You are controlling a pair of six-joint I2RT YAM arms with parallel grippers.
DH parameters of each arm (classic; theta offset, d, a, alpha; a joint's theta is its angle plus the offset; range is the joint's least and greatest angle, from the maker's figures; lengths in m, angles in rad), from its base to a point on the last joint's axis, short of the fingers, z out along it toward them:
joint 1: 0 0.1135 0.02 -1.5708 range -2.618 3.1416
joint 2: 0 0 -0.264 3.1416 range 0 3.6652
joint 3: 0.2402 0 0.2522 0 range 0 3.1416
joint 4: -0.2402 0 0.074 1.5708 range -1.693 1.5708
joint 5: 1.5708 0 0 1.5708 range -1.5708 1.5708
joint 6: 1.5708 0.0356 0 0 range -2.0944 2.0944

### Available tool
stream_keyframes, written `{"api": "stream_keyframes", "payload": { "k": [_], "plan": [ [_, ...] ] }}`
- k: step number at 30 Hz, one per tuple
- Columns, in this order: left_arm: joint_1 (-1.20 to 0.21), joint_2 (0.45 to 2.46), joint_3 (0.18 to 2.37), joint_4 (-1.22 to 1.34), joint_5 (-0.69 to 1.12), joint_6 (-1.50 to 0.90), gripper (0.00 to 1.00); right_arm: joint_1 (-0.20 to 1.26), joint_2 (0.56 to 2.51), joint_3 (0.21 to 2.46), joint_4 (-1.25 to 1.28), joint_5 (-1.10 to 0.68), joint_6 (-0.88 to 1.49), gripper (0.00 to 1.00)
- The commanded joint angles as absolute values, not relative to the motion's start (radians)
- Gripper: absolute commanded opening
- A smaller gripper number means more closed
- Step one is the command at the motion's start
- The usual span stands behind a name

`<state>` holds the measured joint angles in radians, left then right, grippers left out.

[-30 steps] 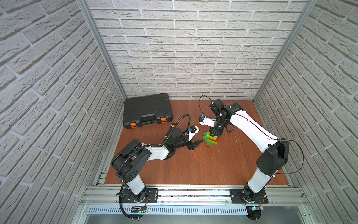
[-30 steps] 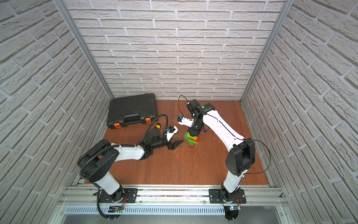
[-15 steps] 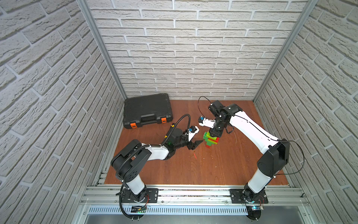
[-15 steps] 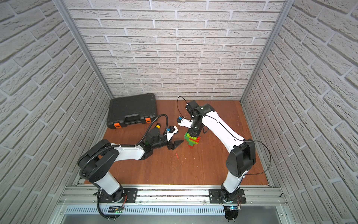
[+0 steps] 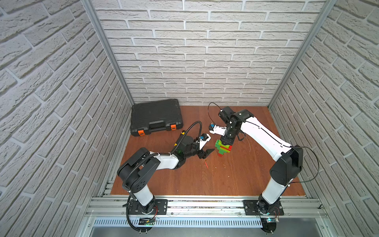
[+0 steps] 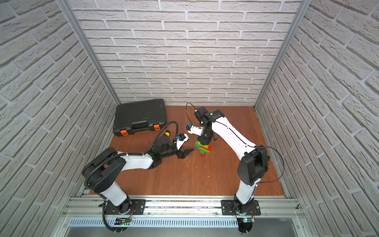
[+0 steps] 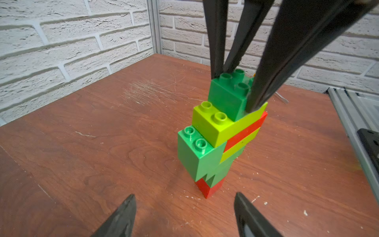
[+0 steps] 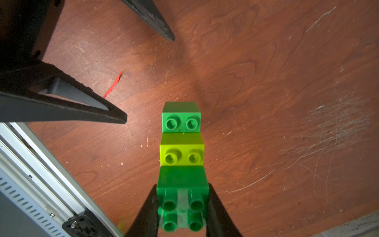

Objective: Assemble a spoon with lego
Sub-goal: Assemble the lego brick with the lego brick, then pick up the lego brick from the center of the board.

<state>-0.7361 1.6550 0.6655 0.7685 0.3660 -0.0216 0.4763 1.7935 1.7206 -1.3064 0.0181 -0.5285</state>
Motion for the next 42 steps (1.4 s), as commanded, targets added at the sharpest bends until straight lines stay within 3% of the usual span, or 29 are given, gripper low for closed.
{"api": "stream_keyframes", "payload": {
  "k": [1,4,10,14,17,23,26,33,42],
  "plan": [
    [-0.746,1.618,0.683,0.773,0.351,0.003,0.75,0.486,1.938,1.651,-1.372,0.083,-0.490,0.07],
    [-0.747,1.603,0.675,0.769,0.344,0.009,0.75,0.488,1.926,1.655,-1.364,0.060,-0.492,0.11],
    [-0.747,1.603,0.673,0.769,0.340,0.010,0.75,0.493,1.874,1.655,-1.313,-0.002,-0.463,0.39],
    [-0.748,1.597,0.671,0.769,0.339,0.010,0.75,0.494,1.856,1.639,-1.268,-0.012,-0.448,0.45],
    [-0.747,1.589,0.666,0.762,0.333,0.011,0.75,0.493,1.859,1.632,-1.254,-0.002,-0.442,0.43],
    [-0.748,1.569,0.656,0.750,0.321,0.016,0.75,0.492,1.867,1.666,-1.271,0.015,-0.437,0.15],
    [-0.736,1.537,0.648,0.730,0.308,0.020,0.75,0.491,1.839,1.694,-1.295,-0.039,-0.443,0.09],
    [-0.613,1.391,0.728,0.460,0.411,-0.082,0.76,0.384,1.664,1.579,-1.095,-0.517,-0.370,0.08],
    [-0.435,1.307,0.921,0.054,0.491,-0.216,0.77,0.315,1.666,1.198,-0.370,-1.026,0.023,0.09]
  ]
}}
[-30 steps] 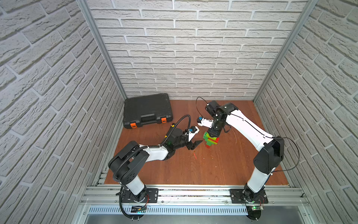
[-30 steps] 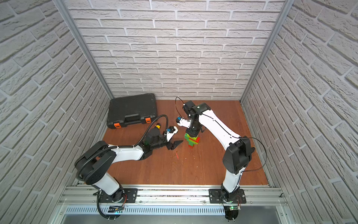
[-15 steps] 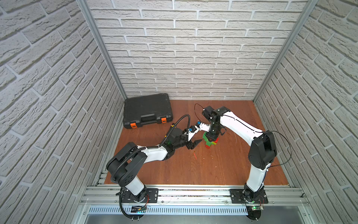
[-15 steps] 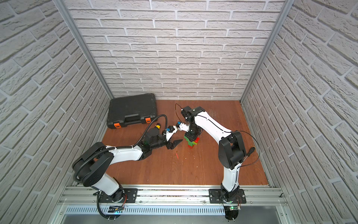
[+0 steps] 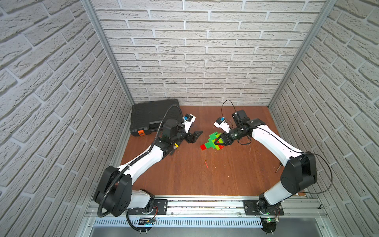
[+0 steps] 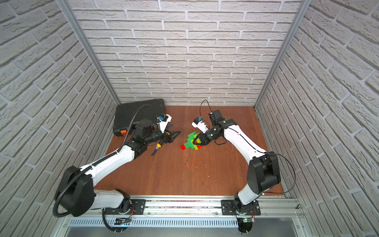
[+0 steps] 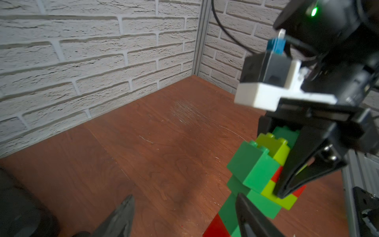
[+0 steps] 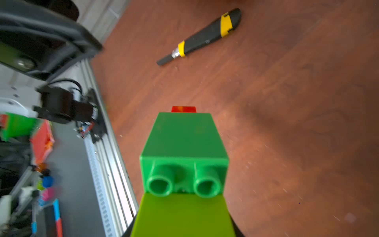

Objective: Assemble a spoon with lego
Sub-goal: Pick up the lego brick from the center of the board, then place the lego brick at the center of the board.

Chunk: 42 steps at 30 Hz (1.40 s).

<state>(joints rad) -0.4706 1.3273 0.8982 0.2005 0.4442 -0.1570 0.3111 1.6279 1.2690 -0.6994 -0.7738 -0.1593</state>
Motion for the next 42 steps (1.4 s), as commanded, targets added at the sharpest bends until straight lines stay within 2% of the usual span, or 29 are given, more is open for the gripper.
{"api": "stream_keyframes", "payload": {
  "k": [1,5,7,9,18,21,24,26,29,31,42],
  "plan": [
    [-0.417,1.304,0.926,0.051,0.509,-0.229,0.77,0.316,1.687,1.179,-0.312,-1.056,0.057,0.09],
    [-0.371,1.306,0.943,0.022,0.542,-0.261,0.78,0.320,1.761,1.115,-0.162,-1.215,0.120,0.09],
    [-0.364,1.314,0.946,0.016,0.536,-0.269,0.78,0.319,1.816,1.117,-0.170,-1.250,0.095,0.10],
    [-0.359,1.322,0.947,0.017,0.529,-0.279,0.78,0.319,1.861,1.156,-0.269,-1.262,0.009,0.10],
    [-0.359,1.333,0.940,0.042,0.496,-0.305,0.78,0.307,1.965,1.186,-0.161,-1.332,0.027,0.09],
    [-0.359,1.342,0.942,0.025,0.492,-0.302,0.78,0.290,1.963,1.120,0.143,-1.315,0.241,0.09],
    [-0.360,1.347,0.942,0.018,0.485,-0.307,0.77,0.256,1.971,1.028,0.652,-1.283,0.597,0.09],
    [-0.362,1.348,0.943,0.021,0.482,-0.308,0.77,0.235,2.044,1.009,0.921,-1.271,0.805,0.09],
    [-0.366,1.353,0.953,0.015,0.479,-0.306,0.77,0.226,2.113,1.012,1.147,-1.234,0.970,0.09],
    [-0.369,1.361,0.965,0.004,0.481,-0.305,0.77,0.224,2.145,1.019,1.221,-1.202,1.028,0.10],
    [-0.377,1.508,1.023,0.049,0.548,-0.364,0.79,0.227,2.254,1.058,1.254,-1.164,1.039,0.15]
  ]
}}
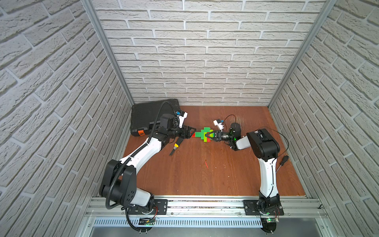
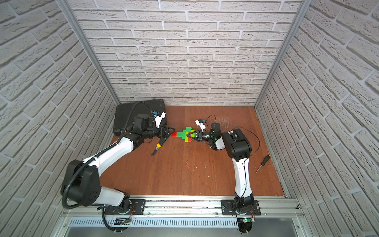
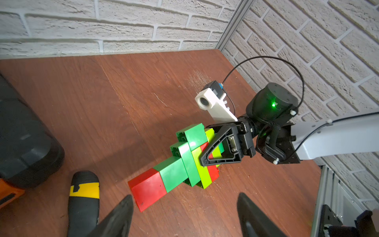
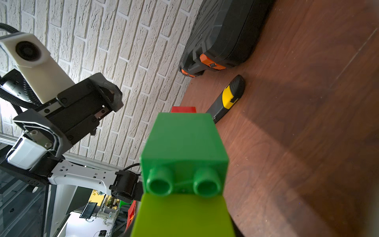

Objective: Assemble a spoon with lego
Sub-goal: Place the lego brick at the center of the board.

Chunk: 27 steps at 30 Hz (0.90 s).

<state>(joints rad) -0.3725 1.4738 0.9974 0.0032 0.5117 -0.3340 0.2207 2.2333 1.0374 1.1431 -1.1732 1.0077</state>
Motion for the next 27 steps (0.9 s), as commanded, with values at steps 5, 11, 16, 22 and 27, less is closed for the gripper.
{"api": "stream_keyframes", "payload": {
  "k": [5,11,16,22,27],
  "plan": [
    [-0.382,1.582,1.060,0.062,0.563,-0.365,0.79,0.227,2.298,1.061,1.274,-1.167,1.051,0.17],
    [-0.382,1.658,1.095,0.080,0.578,-0.379,0.79,0.229,2.333,1.055,1.244,-1.170,1.020,0.21],
    [-0.382,1.702,1.110,0.090,0.584,-0.383,0.80,0.229,2.340,1.048,1.161,-1.168,0.952,0.35],
    [-0.382,1.754,1.128,0.110,0.608,-0.384,0.81,0.227,2.309,1.047,0.972,-1.159,0.830,1.00],
    [-0.376,1.839,1.174,0.113,0.659,-0.401,0.98,0.216,2.208,1.126,0.319,-1.045,0.429,1.00]
  ]
}}
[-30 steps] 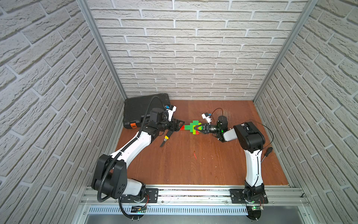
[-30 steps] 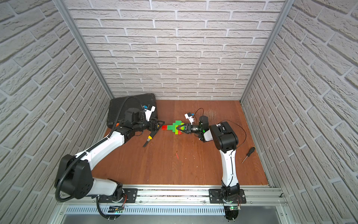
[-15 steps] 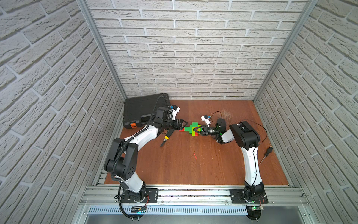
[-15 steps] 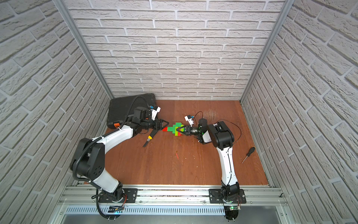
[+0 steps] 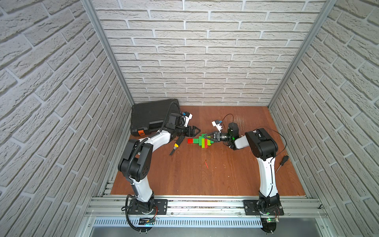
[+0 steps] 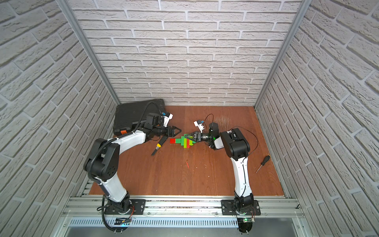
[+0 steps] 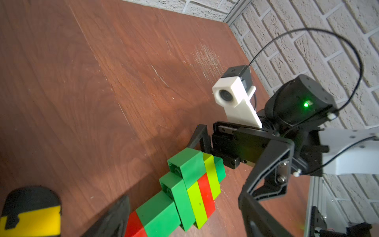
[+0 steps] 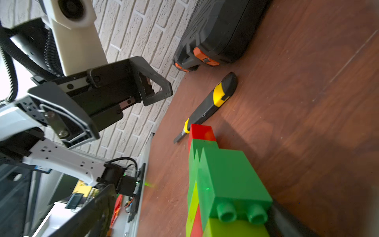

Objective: Assemble a spoon with lego
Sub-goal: Place the lego brick at the center of the board, then adjust the lego brick at the center of the board.

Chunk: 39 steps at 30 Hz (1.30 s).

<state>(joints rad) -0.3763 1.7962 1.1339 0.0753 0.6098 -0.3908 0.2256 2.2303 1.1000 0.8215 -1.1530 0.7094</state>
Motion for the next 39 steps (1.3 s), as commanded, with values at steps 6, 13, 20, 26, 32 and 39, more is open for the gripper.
{"api": "stream_keyframes", "payload": {
  "k": [6,13,20,26,32,39],
  "plan": [
    [-0.366,1.974,1.258,0.054,0.726,-0.406,0.98,0.150,2.122,1.181,0.000,-0.802,0.278,1.00],
    [-0.383,2.034,1.291,-0.045,0.775,-0.377,0.98,0.133,1.986,1.196,-0.128,-0.764,0.193,1.00],
    [-0.425,1.927,1.130,-0.025,0.746,-0.393,0.98,0.130,1.767,1.242,-0.346,-0.694,0.082,1.00],
    [-0.527,1.852,1.012,0.055,0.655,-0.491,0.98,0.129,1.652,1.222,-0.437,-0.621,0.066,1.00],
    [-0.603,1.775,0.962,0.092,0.557,-0.553,0.98,0.105,1.469,1.090,-0.415,-0.496,0.095,1.00],
    [-0.405,1.406,0.759,0.182,0.245,-0.453,0.98,0.087,1.177,0.868,-0.314,0.039,0.088,1.00]
  ]
}}
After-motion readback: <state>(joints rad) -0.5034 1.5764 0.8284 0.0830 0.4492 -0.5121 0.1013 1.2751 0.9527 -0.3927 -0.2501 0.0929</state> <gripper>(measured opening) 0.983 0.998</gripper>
